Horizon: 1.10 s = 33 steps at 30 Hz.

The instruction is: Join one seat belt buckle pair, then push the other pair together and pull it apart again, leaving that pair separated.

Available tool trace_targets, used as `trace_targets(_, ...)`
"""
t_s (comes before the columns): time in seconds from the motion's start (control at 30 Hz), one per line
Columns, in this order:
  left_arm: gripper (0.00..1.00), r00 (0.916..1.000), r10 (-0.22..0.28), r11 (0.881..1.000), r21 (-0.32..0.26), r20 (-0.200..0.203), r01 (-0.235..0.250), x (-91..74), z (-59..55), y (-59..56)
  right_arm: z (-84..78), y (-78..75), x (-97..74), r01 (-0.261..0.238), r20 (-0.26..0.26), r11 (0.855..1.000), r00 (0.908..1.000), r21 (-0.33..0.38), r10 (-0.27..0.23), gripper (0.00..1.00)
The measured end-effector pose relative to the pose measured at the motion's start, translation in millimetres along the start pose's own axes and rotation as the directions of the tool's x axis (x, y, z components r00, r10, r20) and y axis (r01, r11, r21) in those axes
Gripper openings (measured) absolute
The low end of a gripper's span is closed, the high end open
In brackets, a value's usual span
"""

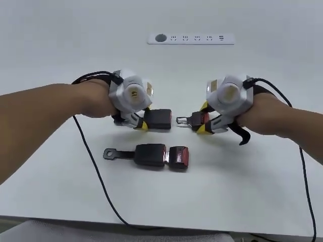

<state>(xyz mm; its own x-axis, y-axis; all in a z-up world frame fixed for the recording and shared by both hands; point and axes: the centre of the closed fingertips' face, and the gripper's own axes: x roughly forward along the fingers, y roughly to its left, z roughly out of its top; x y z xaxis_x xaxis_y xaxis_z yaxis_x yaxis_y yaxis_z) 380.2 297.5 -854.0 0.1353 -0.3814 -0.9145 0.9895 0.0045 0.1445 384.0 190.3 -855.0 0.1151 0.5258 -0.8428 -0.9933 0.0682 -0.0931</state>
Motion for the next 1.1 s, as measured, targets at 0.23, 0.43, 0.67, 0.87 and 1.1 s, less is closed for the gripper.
trace_targets(0.23, 0.3, 1.0, 0.005, 1.0, 0.002, -0.004, -0.005, 0.0, 0.6, -0.4, 9.5, 4.4, 4.4, 0.01, -0.017, 1.0, 0.9998, -0.024, -0.01, 0.36)
trace_targets(0.43, 0.3, 0.9999, 0.008, 1.0, 0.003, -0.01, -0.008, -0.3, 1.8, -1.4, 16.5, 7.7, 6.3, 0.03, -0.016, 0.996, 0.9994, -0.079, -0.032, 0.35)
trace_targets(0.67, 0.3, 0.9998, -0.002, 0.999, 0.035, -0.022, 0.003, -0.5, 3.2, -2.8, 17.0, 6.5, 7.9, -0.002, 0.012, 1.0, 0.9999, -0.023, 0.002, 0.34)
trace_targets(0.87, 0.29, 0.9999, 0.007, 1.0, 0.021, -0.009, -0.007, -1.1, 3.2, -2.9, 20.1, 7.6, 10.2, -0.015, 0.019, 1.0, 0.9997, 0.0, 0.015, 0.33)
trace_targets(1.1, 0.29, 0.9999, 0.001, 0.999, 0.036, -0.01, -0.001, -0.8, 4.2, -3.6, 26.8, 7.6, 15.0, -0.022, 0.02, 1.0, 0.9996, -0.01, 0.022, 0.33)
